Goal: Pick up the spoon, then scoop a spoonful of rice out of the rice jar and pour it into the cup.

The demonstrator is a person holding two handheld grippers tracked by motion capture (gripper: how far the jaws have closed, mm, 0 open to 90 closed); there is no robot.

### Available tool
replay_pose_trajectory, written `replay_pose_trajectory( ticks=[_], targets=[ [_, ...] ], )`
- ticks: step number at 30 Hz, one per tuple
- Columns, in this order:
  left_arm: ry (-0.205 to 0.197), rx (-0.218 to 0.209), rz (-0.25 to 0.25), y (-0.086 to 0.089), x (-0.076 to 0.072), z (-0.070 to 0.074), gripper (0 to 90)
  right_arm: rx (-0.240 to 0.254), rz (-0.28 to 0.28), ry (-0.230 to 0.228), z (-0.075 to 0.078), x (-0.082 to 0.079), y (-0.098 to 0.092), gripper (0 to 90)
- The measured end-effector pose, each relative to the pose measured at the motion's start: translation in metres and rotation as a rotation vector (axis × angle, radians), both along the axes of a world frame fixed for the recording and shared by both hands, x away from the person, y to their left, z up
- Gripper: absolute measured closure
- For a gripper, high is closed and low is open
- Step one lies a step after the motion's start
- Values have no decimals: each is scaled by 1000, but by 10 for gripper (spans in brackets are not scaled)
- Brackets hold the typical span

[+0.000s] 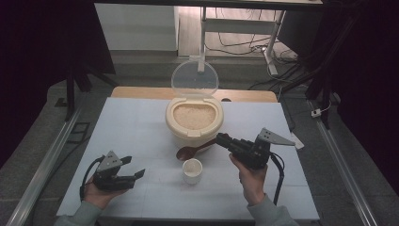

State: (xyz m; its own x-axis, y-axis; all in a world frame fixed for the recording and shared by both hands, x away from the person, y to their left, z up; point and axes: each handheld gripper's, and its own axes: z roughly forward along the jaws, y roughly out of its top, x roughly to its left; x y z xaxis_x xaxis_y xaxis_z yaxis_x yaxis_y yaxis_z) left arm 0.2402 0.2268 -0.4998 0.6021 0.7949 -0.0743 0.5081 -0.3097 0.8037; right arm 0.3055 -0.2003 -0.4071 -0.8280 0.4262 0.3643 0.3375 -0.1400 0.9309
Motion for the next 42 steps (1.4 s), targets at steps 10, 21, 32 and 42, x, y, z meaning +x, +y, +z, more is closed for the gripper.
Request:
replay_pose_trajectory(
  ticks=[10, 21, 32, 42],
  targets=[
    [23, 1, 8, 4, 2, -5, 264, 25, -19, -22, 8, 0, -9, 830],
    [30, 9, 15, 5, 2, -7, 256, 38, -25, -39, 13, 2, -11, 830],
    [40, 18, 6, 4, 4, -8, 249, 63, -47, -56, 22, 7, -13, 830],
    [47, 19, 8, 3, 5, -8, 241, 94, -125, -77, 34, 23, -29, 830]
  ],
)
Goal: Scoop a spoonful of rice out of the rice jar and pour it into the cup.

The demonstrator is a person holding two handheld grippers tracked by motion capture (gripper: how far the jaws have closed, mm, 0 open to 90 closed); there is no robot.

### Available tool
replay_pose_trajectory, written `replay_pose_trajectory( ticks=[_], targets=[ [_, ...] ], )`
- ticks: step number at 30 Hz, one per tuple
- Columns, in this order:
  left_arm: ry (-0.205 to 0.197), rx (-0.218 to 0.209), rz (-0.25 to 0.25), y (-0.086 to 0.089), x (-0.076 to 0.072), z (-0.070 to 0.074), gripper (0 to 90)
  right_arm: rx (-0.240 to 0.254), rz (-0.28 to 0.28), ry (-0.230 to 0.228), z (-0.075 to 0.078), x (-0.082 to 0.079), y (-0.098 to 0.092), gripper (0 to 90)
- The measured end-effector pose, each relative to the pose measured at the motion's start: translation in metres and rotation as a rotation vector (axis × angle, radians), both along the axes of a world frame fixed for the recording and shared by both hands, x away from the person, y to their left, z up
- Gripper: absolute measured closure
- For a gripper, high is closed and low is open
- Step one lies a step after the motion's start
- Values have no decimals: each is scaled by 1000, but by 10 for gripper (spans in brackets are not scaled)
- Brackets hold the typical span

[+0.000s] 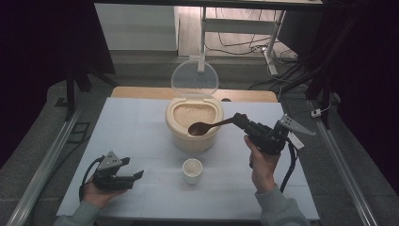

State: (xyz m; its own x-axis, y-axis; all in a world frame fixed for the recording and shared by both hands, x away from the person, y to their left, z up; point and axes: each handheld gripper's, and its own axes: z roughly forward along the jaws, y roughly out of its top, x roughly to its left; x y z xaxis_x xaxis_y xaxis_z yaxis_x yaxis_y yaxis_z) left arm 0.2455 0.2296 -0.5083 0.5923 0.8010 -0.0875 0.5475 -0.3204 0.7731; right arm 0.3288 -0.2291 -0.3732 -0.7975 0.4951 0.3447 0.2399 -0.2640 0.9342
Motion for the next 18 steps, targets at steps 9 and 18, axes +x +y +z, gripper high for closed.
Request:
replay_pose_trajectory(
  ticks=[9, 18],
  targets=[
    [10, 16, -3, -2, 2, -3, 225, -50, -93, 34, 3, 29, -5, 830],
    [19, 27, -7, -4, 3, -5, 220, -144, -166, 33, 7, 50, 5, 830]
  ],
)
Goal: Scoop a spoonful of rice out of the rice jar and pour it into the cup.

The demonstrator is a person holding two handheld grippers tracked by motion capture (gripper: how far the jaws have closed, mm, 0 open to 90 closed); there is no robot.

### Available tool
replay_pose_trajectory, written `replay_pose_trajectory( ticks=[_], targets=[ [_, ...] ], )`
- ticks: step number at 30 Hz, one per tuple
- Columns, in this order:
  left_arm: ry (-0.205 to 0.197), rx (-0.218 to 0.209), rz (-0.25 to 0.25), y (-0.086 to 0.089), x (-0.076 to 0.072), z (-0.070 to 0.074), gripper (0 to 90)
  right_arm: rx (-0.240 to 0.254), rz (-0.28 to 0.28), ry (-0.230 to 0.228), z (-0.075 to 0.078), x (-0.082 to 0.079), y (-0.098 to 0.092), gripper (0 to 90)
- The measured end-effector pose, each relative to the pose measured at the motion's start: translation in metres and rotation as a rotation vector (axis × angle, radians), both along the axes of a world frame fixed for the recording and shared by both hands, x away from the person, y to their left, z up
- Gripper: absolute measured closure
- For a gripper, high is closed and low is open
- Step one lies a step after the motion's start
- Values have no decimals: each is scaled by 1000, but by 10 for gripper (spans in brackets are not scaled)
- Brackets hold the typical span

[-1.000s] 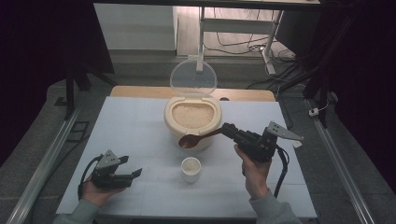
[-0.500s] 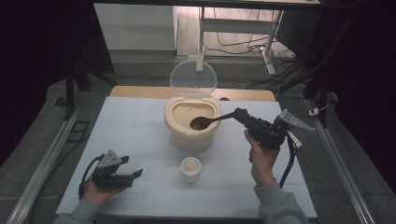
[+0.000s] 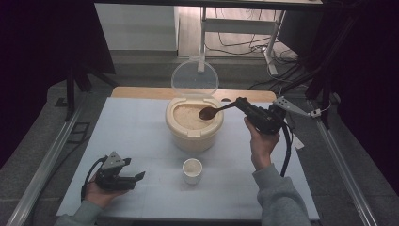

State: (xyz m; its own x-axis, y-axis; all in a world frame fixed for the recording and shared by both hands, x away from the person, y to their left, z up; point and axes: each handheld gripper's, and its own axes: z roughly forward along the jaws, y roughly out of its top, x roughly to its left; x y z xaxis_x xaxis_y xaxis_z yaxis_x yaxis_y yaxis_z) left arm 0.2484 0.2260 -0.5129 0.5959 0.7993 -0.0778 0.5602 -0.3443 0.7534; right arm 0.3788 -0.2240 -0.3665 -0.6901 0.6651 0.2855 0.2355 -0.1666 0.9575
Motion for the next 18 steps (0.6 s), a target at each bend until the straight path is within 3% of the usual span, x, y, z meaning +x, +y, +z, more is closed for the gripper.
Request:
replay_pose_trajectory(
  ticks=[12, 18],
  targets=[
    [4, 7, -2, -1, 0, 0, 218, -102, -63, -48, 3, 9, 12, 830],
    [6, 8, -3, -1, 0, -1, 218, -186, -84, -69, 6, 10, 20, 830]
  ],
)
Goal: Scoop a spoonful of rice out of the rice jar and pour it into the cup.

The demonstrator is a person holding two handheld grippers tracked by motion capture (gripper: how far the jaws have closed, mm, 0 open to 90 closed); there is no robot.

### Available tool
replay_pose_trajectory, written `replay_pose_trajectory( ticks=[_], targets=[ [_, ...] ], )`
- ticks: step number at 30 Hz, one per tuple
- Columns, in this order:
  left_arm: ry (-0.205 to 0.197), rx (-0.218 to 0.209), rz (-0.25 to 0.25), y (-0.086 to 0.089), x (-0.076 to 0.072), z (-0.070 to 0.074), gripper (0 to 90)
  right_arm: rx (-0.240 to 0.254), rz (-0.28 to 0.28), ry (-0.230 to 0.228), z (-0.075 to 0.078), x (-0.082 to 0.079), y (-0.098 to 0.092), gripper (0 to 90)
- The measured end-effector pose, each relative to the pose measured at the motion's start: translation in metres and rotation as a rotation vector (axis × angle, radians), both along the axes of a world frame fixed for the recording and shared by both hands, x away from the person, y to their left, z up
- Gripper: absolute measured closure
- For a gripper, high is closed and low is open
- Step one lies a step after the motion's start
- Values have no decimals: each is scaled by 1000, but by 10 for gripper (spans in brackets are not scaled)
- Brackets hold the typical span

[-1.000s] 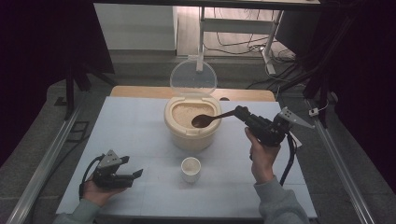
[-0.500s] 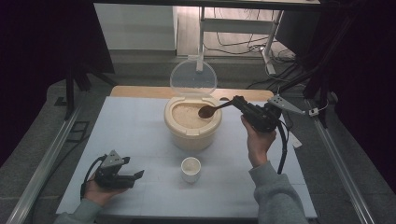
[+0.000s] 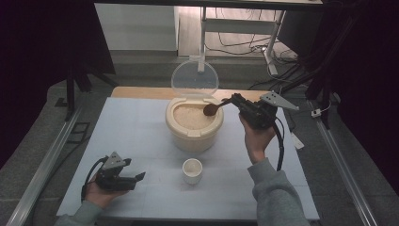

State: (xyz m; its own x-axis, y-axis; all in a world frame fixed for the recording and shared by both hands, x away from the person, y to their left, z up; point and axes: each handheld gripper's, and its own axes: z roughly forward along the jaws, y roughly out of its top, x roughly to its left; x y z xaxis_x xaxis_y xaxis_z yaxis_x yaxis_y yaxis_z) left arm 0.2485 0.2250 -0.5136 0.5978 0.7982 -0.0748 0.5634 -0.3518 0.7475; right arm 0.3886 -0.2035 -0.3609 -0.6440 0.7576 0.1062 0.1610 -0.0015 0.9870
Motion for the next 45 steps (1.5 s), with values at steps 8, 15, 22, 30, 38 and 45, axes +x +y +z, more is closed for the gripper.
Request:
replay_pose_trajectory(
  ticks=[8, 15, 22, 30, 38, 45],
  targets=[
    [3, 2, 0, 0, 0, 0, 217, -40, 5, 20, -2, 3, 6, 831],
    [4, 6, -4, -1, 0, -1, 217, 8, 36, 80, -9, 6, 9, 831],
    [4, 7, -5, -1, 0, -1, 216, 39, 51, 125, -20, 7, 14, 831],
    [4, 8, -6, -1, 0, -1, 216, 97, 51, 163, -27, 10, 11, 829],
    [8, 8, -3, -1, 1, -1, 214, 177, 53, 259, -32, 14, 12, 828],
    [9, 7, -1, 0, 1, -1, 212, 298, 37, 351, -34, 18, -1, 832]
  ],
)
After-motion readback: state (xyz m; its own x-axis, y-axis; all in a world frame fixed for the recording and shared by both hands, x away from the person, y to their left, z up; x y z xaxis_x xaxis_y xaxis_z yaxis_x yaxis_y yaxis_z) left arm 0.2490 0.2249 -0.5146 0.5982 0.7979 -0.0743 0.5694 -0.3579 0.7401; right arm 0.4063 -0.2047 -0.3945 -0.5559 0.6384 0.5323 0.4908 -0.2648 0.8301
